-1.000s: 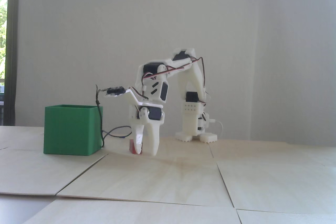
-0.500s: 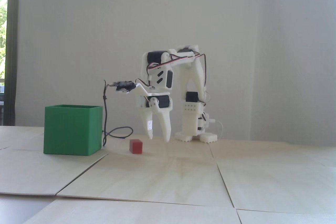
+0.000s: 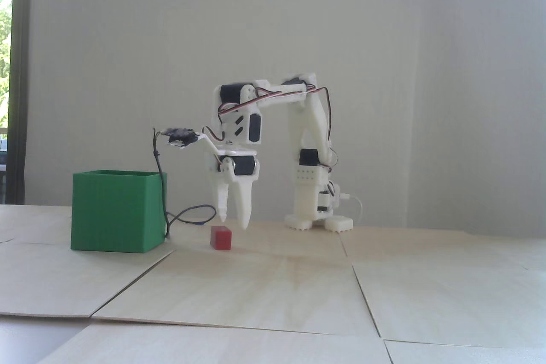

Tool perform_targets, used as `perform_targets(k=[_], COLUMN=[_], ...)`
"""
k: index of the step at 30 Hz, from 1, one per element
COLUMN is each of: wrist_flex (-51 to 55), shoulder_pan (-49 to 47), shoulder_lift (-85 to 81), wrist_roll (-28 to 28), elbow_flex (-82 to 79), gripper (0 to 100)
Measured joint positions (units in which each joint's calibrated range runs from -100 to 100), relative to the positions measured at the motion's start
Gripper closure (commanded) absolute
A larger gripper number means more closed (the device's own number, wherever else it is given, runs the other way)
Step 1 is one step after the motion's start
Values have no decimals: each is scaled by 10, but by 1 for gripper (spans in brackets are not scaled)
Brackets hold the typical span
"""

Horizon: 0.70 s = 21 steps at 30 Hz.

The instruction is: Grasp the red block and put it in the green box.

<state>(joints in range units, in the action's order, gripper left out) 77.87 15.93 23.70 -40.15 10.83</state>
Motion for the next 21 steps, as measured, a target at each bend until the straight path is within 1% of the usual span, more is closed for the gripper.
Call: perform_targets(k=[13,21], wrist_flex=[0,0], shoulder_pan=[11,25], shoulder_lift=[0,0], wrist_roll=[12,48], elbow_flex=[-4,-4], gripper=[78,78])
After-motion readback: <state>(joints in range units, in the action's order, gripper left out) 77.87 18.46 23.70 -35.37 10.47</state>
